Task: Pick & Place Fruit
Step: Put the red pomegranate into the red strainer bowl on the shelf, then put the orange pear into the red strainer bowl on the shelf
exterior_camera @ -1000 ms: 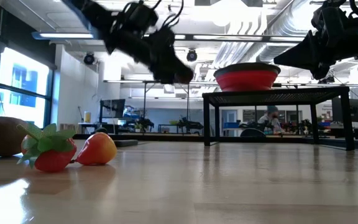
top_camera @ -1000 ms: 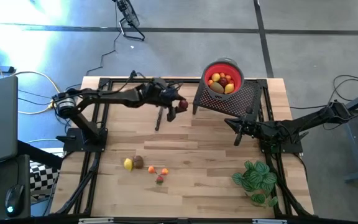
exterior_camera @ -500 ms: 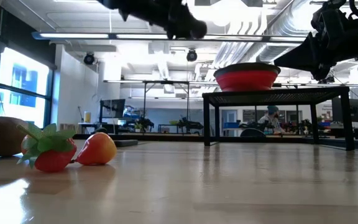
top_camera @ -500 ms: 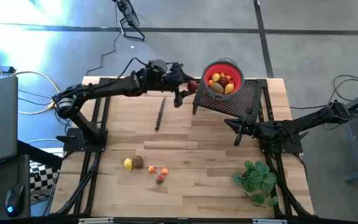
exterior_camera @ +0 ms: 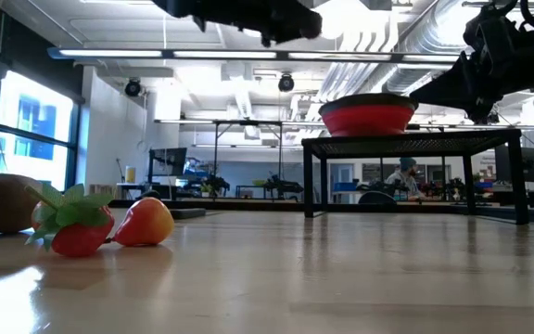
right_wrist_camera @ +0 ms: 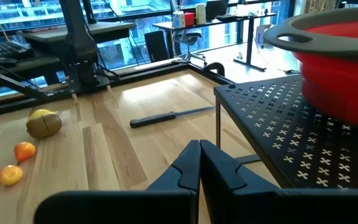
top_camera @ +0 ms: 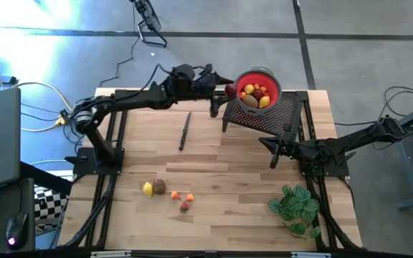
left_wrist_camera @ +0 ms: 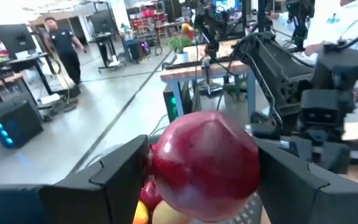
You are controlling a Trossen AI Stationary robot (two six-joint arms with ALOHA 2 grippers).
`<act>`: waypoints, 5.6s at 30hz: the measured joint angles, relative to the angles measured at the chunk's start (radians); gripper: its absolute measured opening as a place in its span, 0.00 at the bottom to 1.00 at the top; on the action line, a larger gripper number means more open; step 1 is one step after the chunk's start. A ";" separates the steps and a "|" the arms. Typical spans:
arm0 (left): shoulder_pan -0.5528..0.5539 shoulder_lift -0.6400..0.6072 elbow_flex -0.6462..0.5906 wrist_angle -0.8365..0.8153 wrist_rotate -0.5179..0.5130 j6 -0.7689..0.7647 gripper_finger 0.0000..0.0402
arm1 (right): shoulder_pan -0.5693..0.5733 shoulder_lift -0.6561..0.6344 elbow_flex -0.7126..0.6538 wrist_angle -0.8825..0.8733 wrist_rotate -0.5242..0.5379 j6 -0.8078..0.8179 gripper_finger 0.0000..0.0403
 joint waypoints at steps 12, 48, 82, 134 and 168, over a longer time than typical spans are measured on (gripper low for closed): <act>0.049 0.255 0.474 -0.333 0.096 -0.003 0.64 | 0.001 0.000 0.000 -0.004 -0.022 0.004 0.01; 0.084 0.500 0.608 -0.378 0.084 -0.107 0.64 | 0.001 0.009 0.000 -0.004 -0.022 0.003 0.01; 0.084 0.484 0.608 -0.389 0.089 -0.107 0.73 | 0.001 0.009 0.000 -0.004 -0.022 0.003 0.01; 0.104 -0.093 0.020 -0.608 0.162 0.086 0.00 | 0.000 0.008 0.000 -0.003 0.005 0.027 0.01; 0.090 -0.826 -0.639 -0.685 -0.118 -0.241 0.00 | 0.001 0.008 0.000 -0.003 -0.037 0.121 0.01</act>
